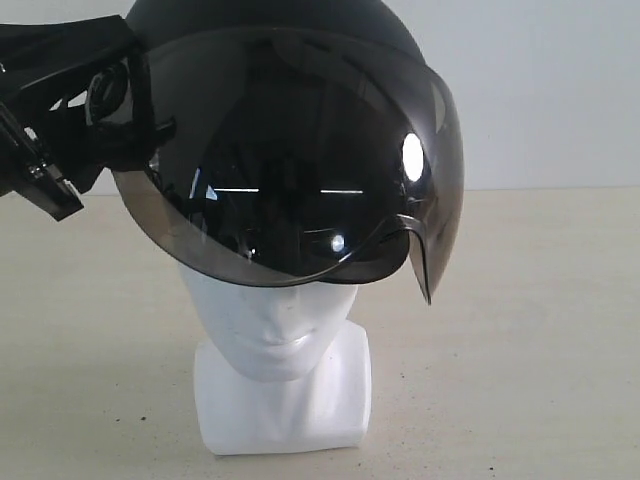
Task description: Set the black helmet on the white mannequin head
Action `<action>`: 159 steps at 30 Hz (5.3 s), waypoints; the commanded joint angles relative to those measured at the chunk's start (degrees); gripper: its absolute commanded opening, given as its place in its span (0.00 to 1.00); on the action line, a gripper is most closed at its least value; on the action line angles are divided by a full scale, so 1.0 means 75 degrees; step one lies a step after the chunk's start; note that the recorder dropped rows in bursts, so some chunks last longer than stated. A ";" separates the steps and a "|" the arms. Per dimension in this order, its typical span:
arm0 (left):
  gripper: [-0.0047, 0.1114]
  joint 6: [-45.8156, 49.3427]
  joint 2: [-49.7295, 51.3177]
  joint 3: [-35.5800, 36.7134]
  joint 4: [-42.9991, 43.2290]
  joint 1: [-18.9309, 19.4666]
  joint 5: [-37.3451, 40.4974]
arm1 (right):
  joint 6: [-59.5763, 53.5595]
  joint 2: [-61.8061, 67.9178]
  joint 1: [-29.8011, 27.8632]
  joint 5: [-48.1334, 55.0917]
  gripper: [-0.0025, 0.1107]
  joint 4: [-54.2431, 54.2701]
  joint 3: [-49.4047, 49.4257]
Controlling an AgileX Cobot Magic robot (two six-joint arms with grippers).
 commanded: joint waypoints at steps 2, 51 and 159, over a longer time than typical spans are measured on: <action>0.08 0.0673 0.0025 0.0149 0.0037 0.0112 0.0928 | 0.0000 -0.0037 -0.0029 -0.0036 0.02 -0.0020 -0.0003; 0.40 0.0780 0.0025 0.0442 0.2380 0.0846 0.2971 | 0.0000 -0.0037 -0.0029 -0.0051 0.02 -0.0020 -0.0003; 0.08 -0.0593 -0.1491 0.0427 0.2141 0.3848 -0.0370 | -0.2090 -0.0037 -0.0029 -0.3358 0.02 -0.3293 -0.0003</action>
